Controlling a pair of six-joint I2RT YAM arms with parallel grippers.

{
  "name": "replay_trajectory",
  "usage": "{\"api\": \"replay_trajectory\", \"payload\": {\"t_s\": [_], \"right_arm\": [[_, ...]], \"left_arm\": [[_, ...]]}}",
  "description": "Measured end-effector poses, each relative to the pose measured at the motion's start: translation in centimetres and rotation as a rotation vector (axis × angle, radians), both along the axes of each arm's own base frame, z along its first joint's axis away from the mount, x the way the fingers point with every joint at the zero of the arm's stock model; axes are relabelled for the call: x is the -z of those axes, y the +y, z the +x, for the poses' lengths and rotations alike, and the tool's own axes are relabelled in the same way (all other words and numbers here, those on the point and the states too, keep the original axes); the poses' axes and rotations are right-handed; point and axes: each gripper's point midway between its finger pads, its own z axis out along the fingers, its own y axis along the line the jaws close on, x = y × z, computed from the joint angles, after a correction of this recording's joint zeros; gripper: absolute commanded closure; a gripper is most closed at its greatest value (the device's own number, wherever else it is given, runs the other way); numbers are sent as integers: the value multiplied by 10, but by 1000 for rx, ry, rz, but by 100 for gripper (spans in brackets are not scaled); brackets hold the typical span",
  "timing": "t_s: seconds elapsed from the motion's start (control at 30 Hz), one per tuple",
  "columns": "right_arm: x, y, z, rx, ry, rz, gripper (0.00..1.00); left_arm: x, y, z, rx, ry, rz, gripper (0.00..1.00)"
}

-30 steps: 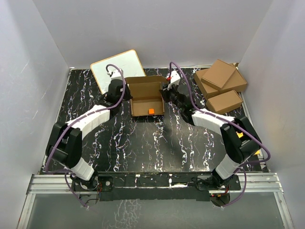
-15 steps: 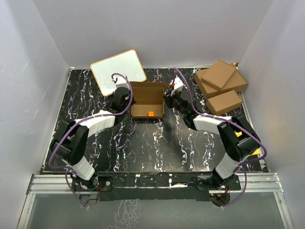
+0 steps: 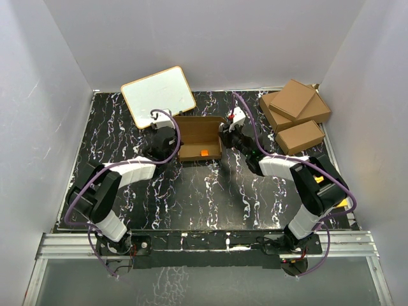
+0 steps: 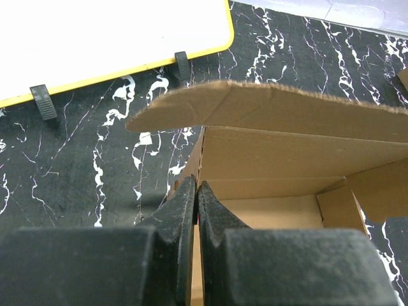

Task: Fold the paper box

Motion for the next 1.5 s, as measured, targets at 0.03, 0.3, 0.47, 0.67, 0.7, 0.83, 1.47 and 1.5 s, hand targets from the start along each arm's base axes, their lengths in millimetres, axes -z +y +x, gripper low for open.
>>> {"api": "replay_trajectory", "payload": {"t_s": [0.03,0.3,0.47,0.67,0.7,0.83,1.47,1.5], "right_arm": [[2,0,-1,0,5,-1,86],[15,-6,-12,0,40,-18,86],[15,-8,-16,0,48,-24,86],[15,-9,-18,0,56,-29,86],[16,-9,-18,0,57,-30,86],[17,-10,-19,0,62,-35,86],[41,-23,-34,-1,107,-126,87],[40,-23,-33,-1,105,-127,87]], "left_arm": [[0,0,-1,-1,-3,-3,100],[2,-3,-9,-2,-8,-11,100],[2,-6,-15,-3,-11,-20,100],[2,-9,-19,-7,-6,-27,100],[1,-9,-20,-8,-5,-28,100],[2,-10,-23,-15,-2,-33,100],[5,-12,-32,-63,5,-53,100],[5,-12,-32,-65,5,-53,100]]}}
